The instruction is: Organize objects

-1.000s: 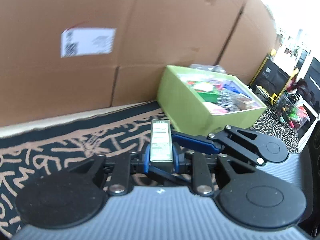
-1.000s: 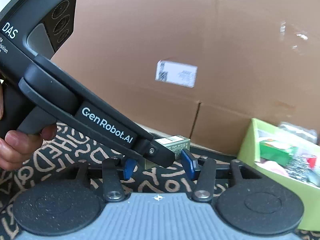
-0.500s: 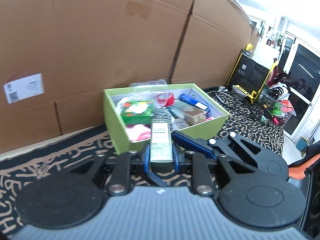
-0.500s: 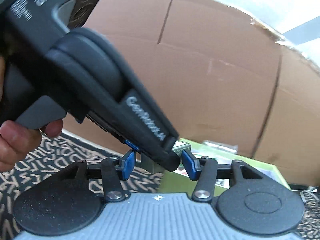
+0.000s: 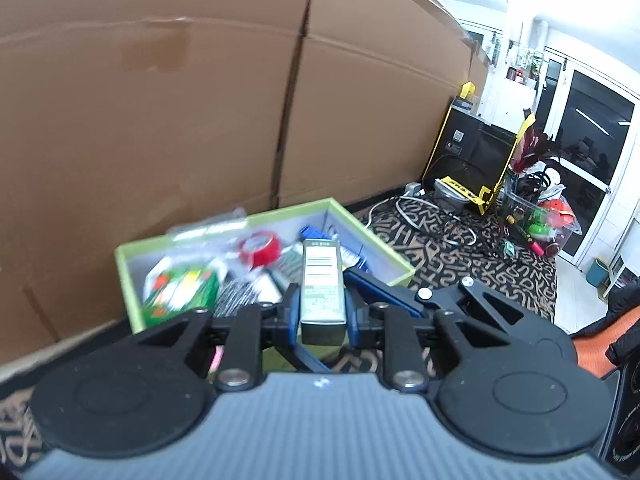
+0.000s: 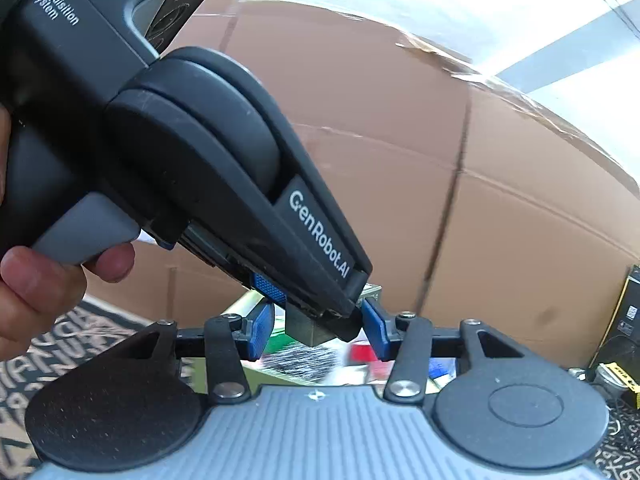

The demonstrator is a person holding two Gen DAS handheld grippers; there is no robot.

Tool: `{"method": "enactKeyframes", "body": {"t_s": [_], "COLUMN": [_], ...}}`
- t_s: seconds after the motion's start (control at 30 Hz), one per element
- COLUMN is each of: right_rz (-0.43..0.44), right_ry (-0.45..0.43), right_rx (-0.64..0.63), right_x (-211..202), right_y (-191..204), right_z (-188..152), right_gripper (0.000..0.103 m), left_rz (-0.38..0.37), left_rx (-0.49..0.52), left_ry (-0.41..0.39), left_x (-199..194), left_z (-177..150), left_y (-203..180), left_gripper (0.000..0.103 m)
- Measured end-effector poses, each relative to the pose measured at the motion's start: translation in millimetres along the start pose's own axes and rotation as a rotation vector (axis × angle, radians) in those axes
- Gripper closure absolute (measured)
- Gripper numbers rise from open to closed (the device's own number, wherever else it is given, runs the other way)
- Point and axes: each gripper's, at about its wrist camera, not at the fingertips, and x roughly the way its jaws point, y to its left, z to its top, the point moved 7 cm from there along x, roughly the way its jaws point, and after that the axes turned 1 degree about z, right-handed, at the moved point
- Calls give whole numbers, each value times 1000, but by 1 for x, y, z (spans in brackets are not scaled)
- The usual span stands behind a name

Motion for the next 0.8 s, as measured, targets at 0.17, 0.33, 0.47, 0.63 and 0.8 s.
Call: {"method": "enactKeyframes", "body": {"t_s": [0.17, 0.33, 0.47, 0.63, 0.8], "right_rz": [-28, -33, -33, -72, -61], "right_ry": [10, 65, 73, 87, 104], "right_rx": [4, 68, 117, 121, 168], "right_x": [26, 54, 53, 40, 33], "right_y": [-41, -72, -80, -84, -79], "right_z": [-10, -27, -40, -52, -52], "right_gripper": [50, 42, 22, 15, 15], "left_rz": [-13, 1, 105, 93, 103], "left_rx": [12, 41, -74, -172, -197], "left_ry": [2, 2, -68, -48, -79], "left_x": [43, 86, 90, 81, 59], "left_z": [20, 26, 17, 4, -5], "left_y": [-15, -20, 2, 23, 28], "left_gripper": [81, 63, 0, 0, 0]}}
